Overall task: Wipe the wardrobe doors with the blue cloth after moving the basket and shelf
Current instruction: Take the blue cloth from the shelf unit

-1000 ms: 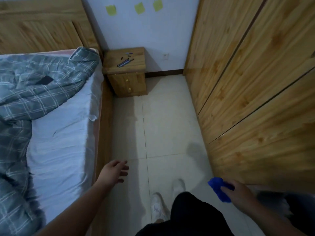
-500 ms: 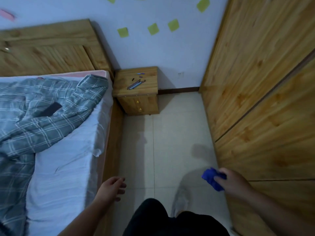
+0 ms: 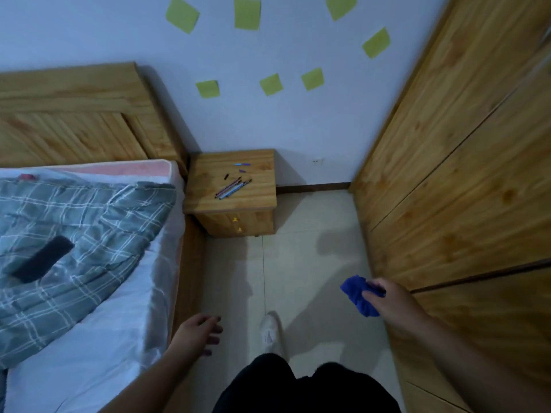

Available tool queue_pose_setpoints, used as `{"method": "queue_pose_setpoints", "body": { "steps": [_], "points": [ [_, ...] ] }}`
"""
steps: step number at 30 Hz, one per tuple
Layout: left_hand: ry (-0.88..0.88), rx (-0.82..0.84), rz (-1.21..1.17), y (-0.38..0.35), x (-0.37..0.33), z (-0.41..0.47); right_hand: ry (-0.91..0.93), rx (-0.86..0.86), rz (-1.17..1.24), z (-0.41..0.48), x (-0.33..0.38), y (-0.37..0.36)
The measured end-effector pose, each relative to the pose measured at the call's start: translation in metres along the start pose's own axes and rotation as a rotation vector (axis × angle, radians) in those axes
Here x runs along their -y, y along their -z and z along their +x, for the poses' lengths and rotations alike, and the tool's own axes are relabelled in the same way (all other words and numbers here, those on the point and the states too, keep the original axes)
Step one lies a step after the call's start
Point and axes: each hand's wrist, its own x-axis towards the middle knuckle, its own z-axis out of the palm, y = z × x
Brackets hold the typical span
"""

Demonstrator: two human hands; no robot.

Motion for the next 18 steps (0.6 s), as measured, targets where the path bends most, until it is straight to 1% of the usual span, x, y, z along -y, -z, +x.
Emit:
{"method": "queue_pose_setpoints", "body": {
  "steps": [2, 5, 10, 14, 18],
  "points": [
    [-0.043, 0.036, 0.046, 0.004, -0.053, 0.025, -0.07, 0.0, -0.013, 0.008, -0.005, 0.006],
    [-0.125, 0.061, 0.157, 0.002, -0.143, 0.052, -0.17, 0.029, 0.048, 0.016, -0.017, 0.018],
    [-0.25, 0.14, 0.282, -0.036, -0.273, 0.081, -0.318, 0.018, 0.15, 0.04, -0.027, 0.045],
    [-0.266, 0.169, 0.369, -0.078, -0.341, 0.112, -0.373, 0.017, 0.206, 0.09, -0.031, 0.071],
    [-0.24, 0.155, 0.425, -0.104, -0.386, 0.136, -0.32, 0.024, 0.169, 0.16, -0.015, 0.113]
  ]
}}
